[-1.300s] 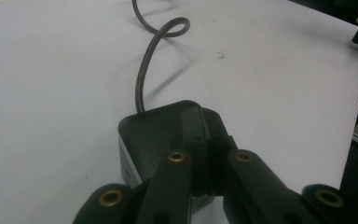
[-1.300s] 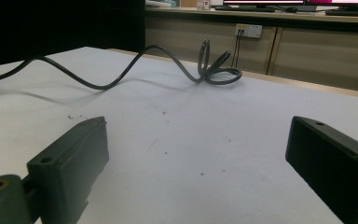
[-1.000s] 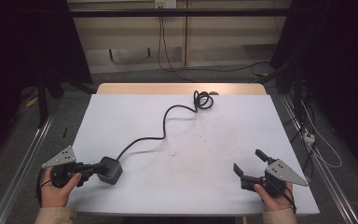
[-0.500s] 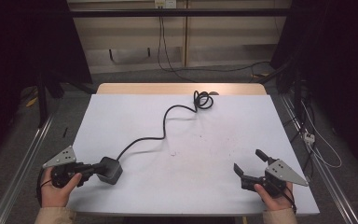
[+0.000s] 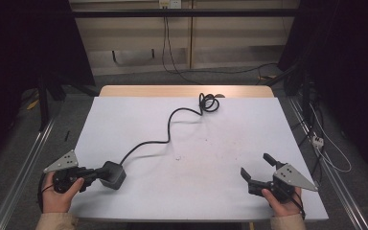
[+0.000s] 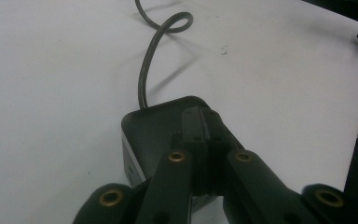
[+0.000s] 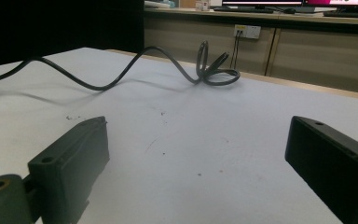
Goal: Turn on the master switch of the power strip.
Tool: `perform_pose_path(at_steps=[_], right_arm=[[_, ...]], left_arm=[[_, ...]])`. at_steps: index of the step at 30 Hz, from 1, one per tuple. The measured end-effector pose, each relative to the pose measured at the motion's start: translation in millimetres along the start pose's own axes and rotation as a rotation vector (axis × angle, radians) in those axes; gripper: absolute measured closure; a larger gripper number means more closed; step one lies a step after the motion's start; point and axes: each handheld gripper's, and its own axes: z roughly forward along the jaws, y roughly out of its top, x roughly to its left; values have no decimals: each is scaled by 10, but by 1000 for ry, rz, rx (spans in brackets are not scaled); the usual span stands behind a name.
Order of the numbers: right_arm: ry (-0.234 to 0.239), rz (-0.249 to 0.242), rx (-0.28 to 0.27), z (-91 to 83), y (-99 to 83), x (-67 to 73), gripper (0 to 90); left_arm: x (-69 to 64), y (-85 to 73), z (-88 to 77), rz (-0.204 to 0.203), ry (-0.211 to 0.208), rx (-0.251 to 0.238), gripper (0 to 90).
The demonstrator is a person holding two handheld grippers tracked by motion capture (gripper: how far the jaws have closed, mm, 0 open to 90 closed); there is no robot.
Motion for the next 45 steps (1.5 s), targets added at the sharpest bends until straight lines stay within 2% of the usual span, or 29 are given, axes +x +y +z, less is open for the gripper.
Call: perform_pose_path(at_steps=[4, 10, 24, 45], right_arm=[[-2, 0, 1, -4, 1, -2, 54], [-3, -1, -1, -3, 3, -1, 54], [-4, 0, -1, -6, 2, -6, 56], [-10, 0, -2, -17, 1, -17, 56]], left_arm=[[7, -13, 2, -14, -3, -6, 900], [8, -15, 3, -9, -1, -2, 900], [18, -33, 10, -25, -4, -9, 900], [4, -34, 11, -12, 4, -5, 900]])
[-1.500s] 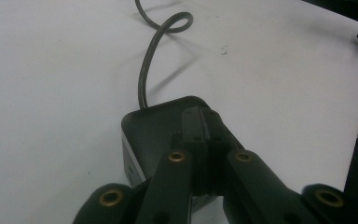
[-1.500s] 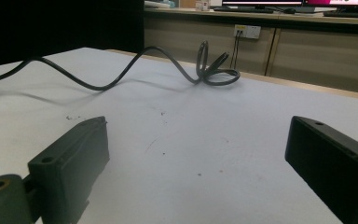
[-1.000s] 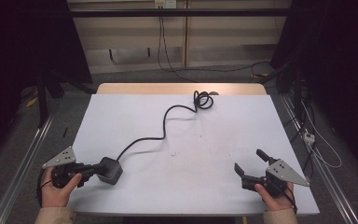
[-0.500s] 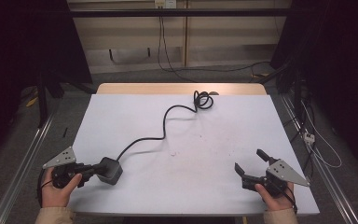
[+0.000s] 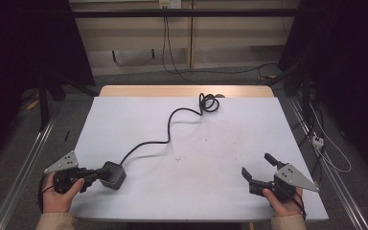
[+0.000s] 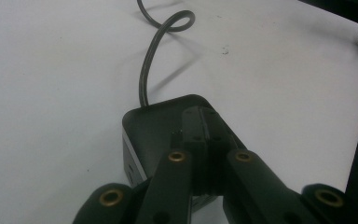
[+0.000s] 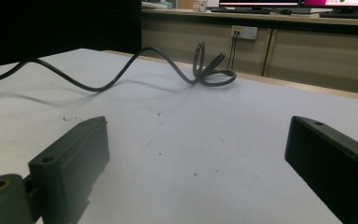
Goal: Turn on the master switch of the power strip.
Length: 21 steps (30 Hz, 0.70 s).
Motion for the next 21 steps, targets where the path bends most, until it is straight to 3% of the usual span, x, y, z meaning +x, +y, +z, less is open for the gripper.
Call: perform_pose_path(at_steps=[21], right_arm=[[-3, 0, 1, 2, -1, -5, 56]], left_arm=[[-18, 6, 3, 7, 10, 9, 900]])
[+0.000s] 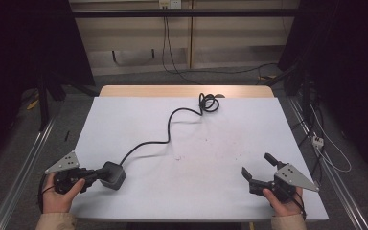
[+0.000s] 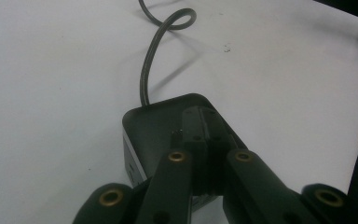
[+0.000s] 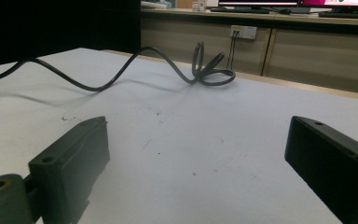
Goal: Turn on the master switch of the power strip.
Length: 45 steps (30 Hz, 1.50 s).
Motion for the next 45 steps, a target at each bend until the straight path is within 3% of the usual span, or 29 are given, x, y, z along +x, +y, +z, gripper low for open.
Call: perform_pose_path(at_steps=[21, 28, 30, 42, 45], right_arm=[[-10, 7, -6, -7, 5, -10, 56], [-10, 4, -6, -7, 7, -6, 56], [-11, 4, -5, -7, 6, -6, 56], [-13, 2, -9, -9, 17, -3, 56], [-15, 2, -13, -17, 27, 1, 56]], left_arm=[[-38, 12, 5, 39, 24, 13, 900], [-66, 26, 7, 69, 38, 25, 900], [-68, 25, 6, 75, 21, 31, 900], [-67, 27, 16, 59, 30, 39, 900], [-79, 22, 17, 72, 33, 35, 900]])
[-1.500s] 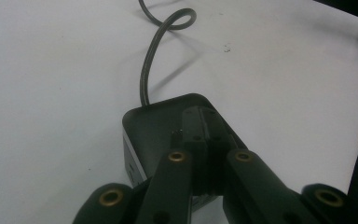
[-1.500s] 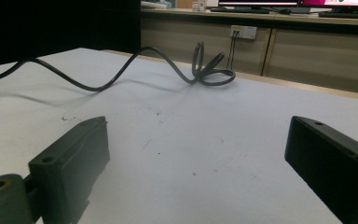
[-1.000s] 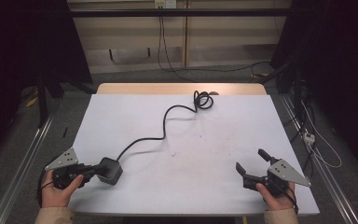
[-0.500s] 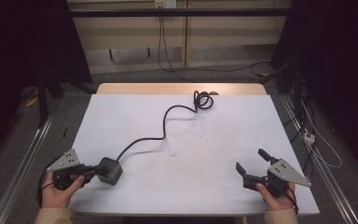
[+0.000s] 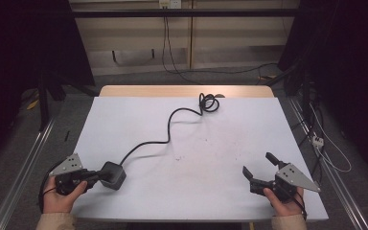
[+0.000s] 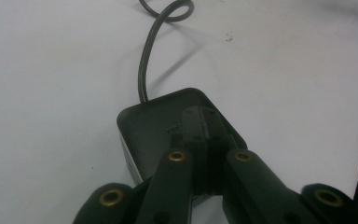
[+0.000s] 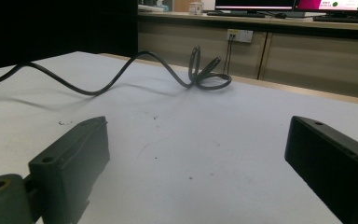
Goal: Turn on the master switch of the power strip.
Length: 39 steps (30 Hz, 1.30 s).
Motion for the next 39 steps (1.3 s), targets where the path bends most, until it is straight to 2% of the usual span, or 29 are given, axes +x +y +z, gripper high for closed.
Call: perform_pose_path(at_steps=[11, 13, 15, 18, 20, 32, 35, 39], right_arm=[[7, -5, 3, 14, -4, 6, 56], [7, -6, 3, 13, -4, 5, 56], [7, -5, 4, 13, -5, 1, 56], [6, -6, 5, 17, -8, -1, 56], [9, -5, 4, 20, -8, -2, 56], [10, -6, 4, 26, -8, -4, 56], [10, -7, 5, 29, -8, -4, 56], [10, -5, 6, 32, -8, 1, 57]], left_arm=[[26, -2, -7, -18, -15, -4, 900], [37, -20, -5, -53, -28, -21, 900], [49, -17, -9, -46, -34, -14, 900], [54, -22, -6, -58, -37, -23, 900], [48, -15, -9, -49, -33, -16, 900], [44, 0, -16, -56, -28, -21, 900], [24, 16, -13, -39, -18, -14, 900], [39, 1, -18, -52, -22, -24, 900]])
